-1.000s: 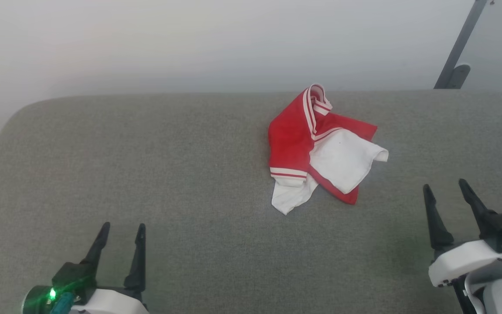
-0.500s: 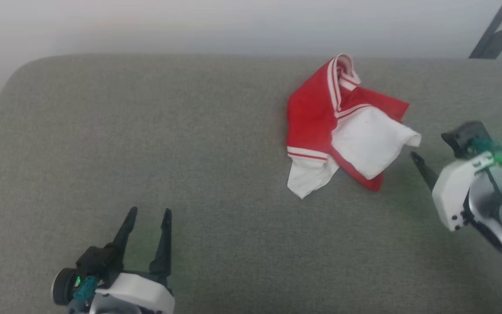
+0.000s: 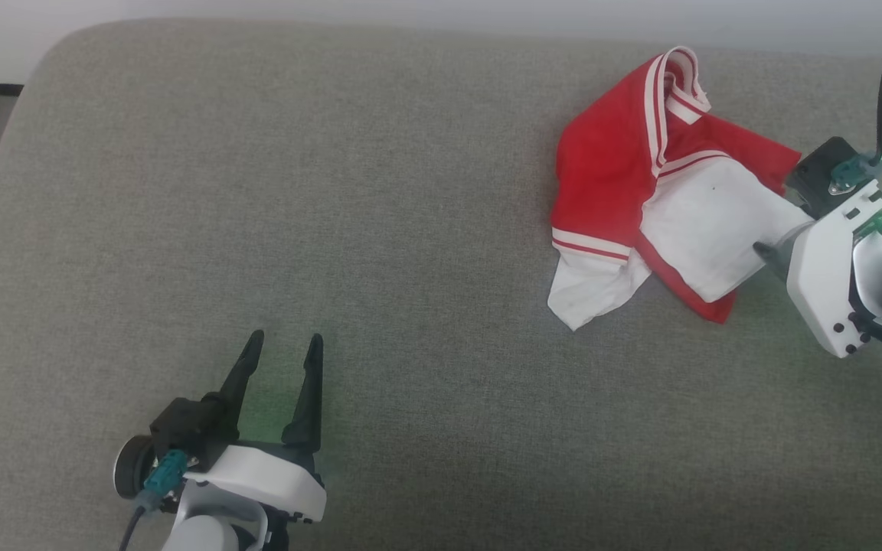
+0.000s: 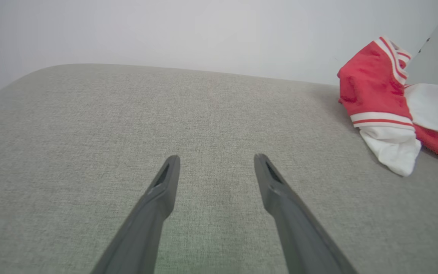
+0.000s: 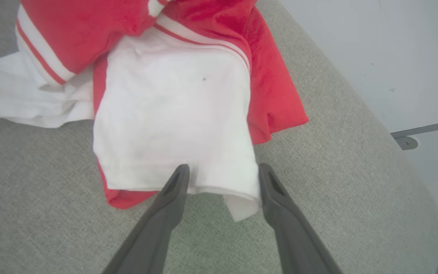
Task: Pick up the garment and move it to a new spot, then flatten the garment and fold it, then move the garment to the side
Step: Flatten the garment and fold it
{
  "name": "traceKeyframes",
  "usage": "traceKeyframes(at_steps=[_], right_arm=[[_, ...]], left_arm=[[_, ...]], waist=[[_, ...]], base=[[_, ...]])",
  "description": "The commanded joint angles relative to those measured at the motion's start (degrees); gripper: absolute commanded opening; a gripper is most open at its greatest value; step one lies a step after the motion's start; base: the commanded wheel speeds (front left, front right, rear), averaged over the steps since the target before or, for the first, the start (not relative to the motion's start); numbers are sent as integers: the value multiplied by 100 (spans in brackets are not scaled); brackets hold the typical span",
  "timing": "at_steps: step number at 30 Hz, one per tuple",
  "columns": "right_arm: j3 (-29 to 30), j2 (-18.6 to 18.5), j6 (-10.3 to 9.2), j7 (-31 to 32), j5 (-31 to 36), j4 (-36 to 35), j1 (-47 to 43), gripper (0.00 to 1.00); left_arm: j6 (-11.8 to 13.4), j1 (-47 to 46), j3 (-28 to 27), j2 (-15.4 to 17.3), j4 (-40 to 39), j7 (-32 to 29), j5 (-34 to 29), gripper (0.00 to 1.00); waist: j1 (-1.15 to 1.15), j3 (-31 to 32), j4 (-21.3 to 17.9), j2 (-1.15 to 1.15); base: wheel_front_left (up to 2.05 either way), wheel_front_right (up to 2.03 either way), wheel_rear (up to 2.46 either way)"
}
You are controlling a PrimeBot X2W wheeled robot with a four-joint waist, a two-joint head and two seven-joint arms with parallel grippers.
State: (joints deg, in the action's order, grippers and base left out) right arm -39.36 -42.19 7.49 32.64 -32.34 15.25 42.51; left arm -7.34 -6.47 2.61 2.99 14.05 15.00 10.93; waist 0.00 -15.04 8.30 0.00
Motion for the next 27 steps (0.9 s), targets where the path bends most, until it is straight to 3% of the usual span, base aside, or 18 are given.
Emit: traceKeyframes(at_steps=[1,2,10,13,21,27], right_arm=[[-65,-47,1,-67,-60,15,96,17],[-134,-78,1,-91,-72,38,119,0],[-422,-77,1,-251,-253,197,363,0],[-303,-256,0,-349,-342,301,373,0],[785,-1054,1,-727,-514,819,-292,0],[1697,-1083,0,-1084,-497,1569,-846,0]], left_arm=[[-15,-105,3,-9,-3,27,69,100],[-15,-109,4,-10,5,27,89,100],[-16,-225,17,-8,0,27,110,100],[-15,-263,23,-8,-9,27,81,100],[-12,-384,-10,-8,-65,27,19,100],[-12,-562,67,90,-68,27,15,100]], waist=[[0,-33,-5,0],[0,-47,-16,0],[0,-117,-157,0],[0,-152,-225,0],[0,-364,-461,0],[0,-584,-595,0]], base=[[0,0,0],[0,0,0],[0,0,0],[0,0,0],[0,0,0],[0,0,0]])
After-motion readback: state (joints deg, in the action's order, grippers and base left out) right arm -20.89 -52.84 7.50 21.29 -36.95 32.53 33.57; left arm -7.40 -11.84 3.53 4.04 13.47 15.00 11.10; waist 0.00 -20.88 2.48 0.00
